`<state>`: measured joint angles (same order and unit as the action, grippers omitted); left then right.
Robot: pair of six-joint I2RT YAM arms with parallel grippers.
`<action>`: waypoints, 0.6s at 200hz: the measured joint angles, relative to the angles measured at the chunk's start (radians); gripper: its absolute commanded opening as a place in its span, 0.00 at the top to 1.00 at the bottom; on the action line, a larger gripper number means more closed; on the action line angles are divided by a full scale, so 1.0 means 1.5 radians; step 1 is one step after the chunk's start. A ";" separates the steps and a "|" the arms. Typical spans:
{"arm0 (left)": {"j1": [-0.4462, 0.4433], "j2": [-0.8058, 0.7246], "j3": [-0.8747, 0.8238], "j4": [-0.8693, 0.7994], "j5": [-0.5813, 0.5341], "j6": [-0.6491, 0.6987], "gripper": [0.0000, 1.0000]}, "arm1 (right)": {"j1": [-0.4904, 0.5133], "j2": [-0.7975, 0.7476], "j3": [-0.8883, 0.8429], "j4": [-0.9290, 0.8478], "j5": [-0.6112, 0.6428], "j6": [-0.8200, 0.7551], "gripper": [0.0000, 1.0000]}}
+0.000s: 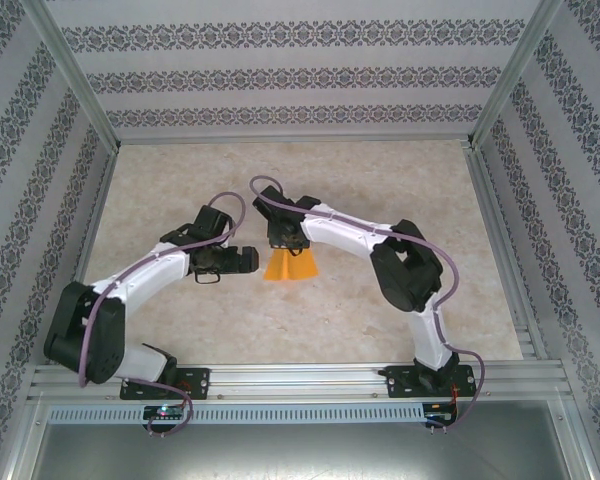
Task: Fold a paper plane with a square sheet of paper (pick it up from the middle)
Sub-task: Fold the square sheet of paper in half at the center of the table.
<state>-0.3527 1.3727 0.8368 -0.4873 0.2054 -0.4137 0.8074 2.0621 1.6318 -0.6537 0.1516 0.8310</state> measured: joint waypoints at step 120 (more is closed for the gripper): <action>0.023 -0.109 0.089 -0.047 0.104 -0.068 0.03 | -0.090 -0.159 -0.294 0.352 -0.324 0.106 0.75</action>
<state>-0.3187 1.2098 0.9703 -0.5579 0.3607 -0.5152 0.6720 1.8240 1.1912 -0.1253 -0.3340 0.9905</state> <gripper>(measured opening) 0.987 0.240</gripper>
